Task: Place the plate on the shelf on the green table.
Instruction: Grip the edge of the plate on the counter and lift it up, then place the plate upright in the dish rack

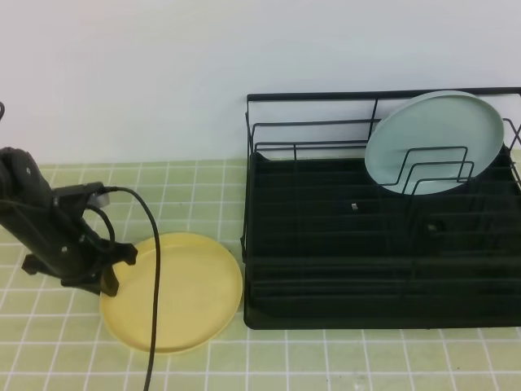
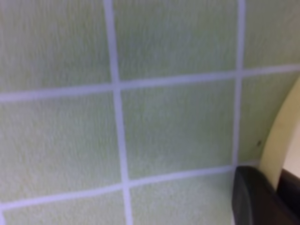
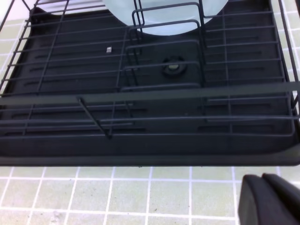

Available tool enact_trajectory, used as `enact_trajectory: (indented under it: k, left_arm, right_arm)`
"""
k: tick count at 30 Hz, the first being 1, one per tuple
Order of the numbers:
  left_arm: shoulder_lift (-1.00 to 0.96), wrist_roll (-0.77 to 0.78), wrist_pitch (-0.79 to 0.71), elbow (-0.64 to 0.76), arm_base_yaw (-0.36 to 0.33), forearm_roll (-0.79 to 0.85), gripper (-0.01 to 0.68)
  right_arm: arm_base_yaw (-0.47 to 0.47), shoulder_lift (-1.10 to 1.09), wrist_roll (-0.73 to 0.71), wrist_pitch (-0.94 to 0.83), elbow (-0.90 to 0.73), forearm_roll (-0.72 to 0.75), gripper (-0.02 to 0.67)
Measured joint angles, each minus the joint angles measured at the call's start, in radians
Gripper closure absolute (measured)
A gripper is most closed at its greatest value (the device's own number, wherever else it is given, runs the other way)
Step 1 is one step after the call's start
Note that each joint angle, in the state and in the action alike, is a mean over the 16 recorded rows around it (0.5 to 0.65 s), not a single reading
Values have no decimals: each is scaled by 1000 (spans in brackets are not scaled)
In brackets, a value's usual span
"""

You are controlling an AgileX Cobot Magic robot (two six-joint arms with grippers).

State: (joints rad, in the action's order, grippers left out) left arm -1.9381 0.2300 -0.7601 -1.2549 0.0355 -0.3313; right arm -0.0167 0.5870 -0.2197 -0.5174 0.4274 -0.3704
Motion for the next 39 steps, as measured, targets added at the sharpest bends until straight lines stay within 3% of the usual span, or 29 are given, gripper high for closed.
enact_trajectory:
  k: [16,24,30,35,39]
  left_arm:
    - [203,3,9,-73,0,73,672]
    - [411,34,75,-91,24,-8,672]
    - [549,120,142,-97,131,-172,672]
    - [620,208,213,-97,278,-304,672]
    - [645,262,262,-97,399,-370,672]
  right_arm:
    - [0,0,-110,-8,0,-115,652]
    - [0,0,-378,-49,4,-403,652]
    - [0,0,-718,-113,20,-788,613]
    - [0,0,-983,-158,45,-1096,473]
    - [0,0,-1116,-159,65,-1257,338]
